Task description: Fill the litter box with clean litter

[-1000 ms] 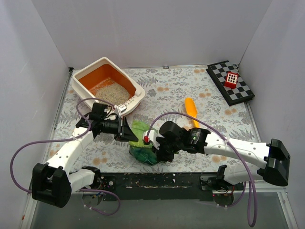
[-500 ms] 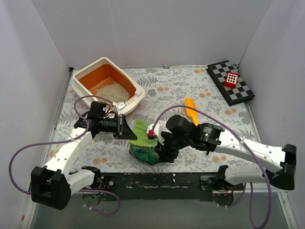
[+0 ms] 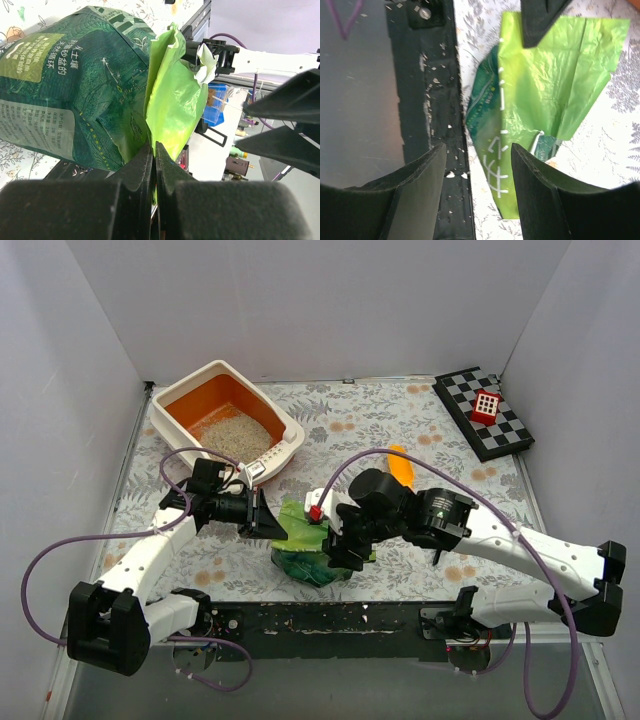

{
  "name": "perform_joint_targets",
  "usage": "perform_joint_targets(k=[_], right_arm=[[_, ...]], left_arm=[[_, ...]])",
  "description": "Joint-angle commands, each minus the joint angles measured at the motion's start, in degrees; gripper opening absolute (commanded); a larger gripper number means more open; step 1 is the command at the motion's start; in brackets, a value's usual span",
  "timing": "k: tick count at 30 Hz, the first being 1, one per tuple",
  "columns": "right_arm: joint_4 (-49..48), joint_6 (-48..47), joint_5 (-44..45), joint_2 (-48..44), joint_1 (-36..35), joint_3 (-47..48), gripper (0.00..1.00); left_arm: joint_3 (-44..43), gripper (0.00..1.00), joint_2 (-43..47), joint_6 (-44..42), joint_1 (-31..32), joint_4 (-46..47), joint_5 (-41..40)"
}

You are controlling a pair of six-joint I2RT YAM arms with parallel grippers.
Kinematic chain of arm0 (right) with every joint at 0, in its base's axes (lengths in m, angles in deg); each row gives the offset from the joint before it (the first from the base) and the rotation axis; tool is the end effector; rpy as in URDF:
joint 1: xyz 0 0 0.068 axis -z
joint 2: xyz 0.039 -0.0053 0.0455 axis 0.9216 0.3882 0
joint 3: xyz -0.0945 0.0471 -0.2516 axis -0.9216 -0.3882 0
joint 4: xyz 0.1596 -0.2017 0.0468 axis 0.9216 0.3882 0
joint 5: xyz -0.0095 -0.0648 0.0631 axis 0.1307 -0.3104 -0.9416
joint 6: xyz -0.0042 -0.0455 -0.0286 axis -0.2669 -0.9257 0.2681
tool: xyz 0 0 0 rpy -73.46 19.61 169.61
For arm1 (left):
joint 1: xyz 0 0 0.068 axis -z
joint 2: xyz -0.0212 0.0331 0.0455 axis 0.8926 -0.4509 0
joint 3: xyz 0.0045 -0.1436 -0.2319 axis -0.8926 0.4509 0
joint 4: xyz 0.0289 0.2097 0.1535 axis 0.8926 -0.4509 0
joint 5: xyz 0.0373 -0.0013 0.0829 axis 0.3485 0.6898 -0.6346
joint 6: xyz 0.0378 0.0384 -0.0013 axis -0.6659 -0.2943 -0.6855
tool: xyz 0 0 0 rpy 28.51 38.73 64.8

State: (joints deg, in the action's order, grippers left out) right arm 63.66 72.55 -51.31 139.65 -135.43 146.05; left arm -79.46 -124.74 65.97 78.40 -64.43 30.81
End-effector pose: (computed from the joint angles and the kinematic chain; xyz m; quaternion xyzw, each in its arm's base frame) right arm 0.0828 0.2310 0.3651 -0.5998 0.6603 0.3114 0.3275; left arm 0.1840 -0.0814 0.2355 0.2336 -0.8190 0.5095 0.1225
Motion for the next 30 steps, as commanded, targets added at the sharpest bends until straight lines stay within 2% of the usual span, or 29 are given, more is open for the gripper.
perform_joint_targets(k=[1, 16, 20, 23, 25, 26, 27, 30], right_arm=[[-2.93, -3.55, 5.71, 1.24, 0.07, -1.81, 0.63], [-9.53, -6.28, 5.45, 5.29, -0.02, -11.04, 0.63], [-9.35, -6.10, 5.10, 6.34, -0.02, -13.41, 0.58], [-8.92, -5.23, 3.79, 7.40, -0.02, -15.17, 0.46], [-9.00, -4.52, 3.61, 8.01, 0.15, -15.70, 0.27], [-8.91, -4.26, 3.34, 8.36, 0.50, -15.87, 0.09], [-9.00, -3.91, 3.52, 8.37, 0.68, -15.87, 0.02], [-8.30, -3.64, 3.08, 7.49, 0.94, -15.61, 0.01]], left_arm=[[0.41, 0.00, 0.01, -0.66, 0.00, -0.87, 0.67], [0.67, 0.00, -0.78, -0.39, 0.00, -0.34, 1.20], [0.41, 0.00, -1.05, -0.31, -0.08, -0.17, 1.72], [-0.12, 0.00, -1.22, -0.13, -0.08, 0.36, 2.25], [-0.47, 0.00, -1.14, -0.04, -0.08, 0.71, 2.86], [-0.65, 0.00, -1.14, -0.04, 0.00, 0.71, 3.22], [-0.82, 0.00, -0.96, 0.04, -0.08, 0.80, 3.39], [-2.40, 0.04, -0.35, -0.83, 0.00, -0.25, 3.31]])
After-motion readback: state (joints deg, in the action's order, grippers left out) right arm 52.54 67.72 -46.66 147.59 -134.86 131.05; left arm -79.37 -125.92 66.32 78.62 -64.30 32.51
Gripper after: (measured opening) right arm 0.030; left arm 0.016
